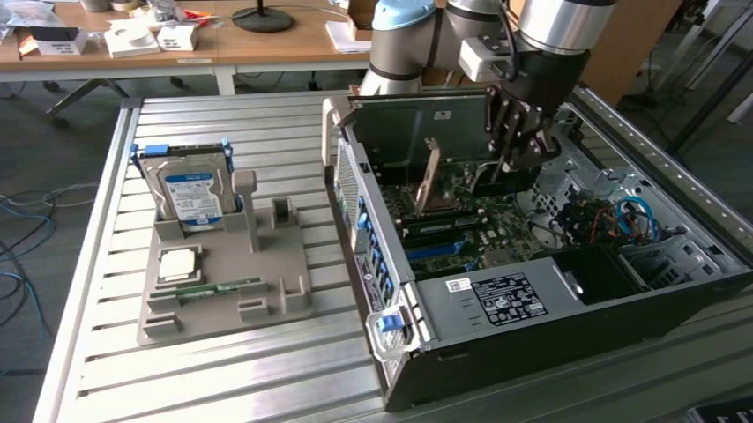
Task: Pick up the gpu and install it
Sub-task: 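Insert the gpu into the slot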
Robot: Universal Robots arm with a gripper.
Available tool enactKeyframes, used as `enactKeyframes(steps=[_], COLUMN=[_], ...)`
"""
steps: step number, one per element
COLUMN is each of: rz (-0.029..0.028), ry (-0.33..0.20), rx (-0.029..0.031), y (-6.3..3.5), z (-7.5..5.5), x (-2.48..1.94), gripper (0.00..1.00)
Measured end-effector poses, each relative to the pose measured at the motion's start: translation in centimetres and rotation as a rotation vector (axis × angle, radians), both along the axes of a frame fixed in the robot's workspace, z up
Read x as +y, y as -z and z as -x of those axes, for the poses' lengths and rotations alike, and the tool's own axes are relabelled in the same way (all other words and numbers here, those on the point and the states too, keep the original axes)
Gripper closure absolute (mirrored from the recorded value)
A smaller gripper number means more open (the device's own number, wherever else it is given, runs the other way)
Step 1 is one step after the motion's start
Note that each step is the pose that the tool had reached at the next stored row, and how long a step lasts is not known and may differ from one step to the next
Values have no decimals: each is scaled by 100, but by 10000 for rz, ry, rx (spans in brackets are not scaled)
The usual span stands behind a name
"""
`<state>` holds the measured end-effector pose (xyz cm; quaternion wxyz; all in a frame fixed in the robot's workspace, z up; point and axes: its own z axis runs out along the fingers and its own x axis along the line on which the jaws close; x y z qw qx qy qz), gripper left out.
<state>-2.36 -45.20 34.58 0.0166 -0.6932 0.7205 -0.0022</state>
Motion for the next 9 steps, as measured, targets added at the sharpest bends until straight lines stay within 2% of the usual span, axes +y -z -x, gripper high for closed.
enactKeyframes(steps=[9], rz=[0], ry=[1], rx=[0], y=[145], z=[3], x=[0], gripper=[74])
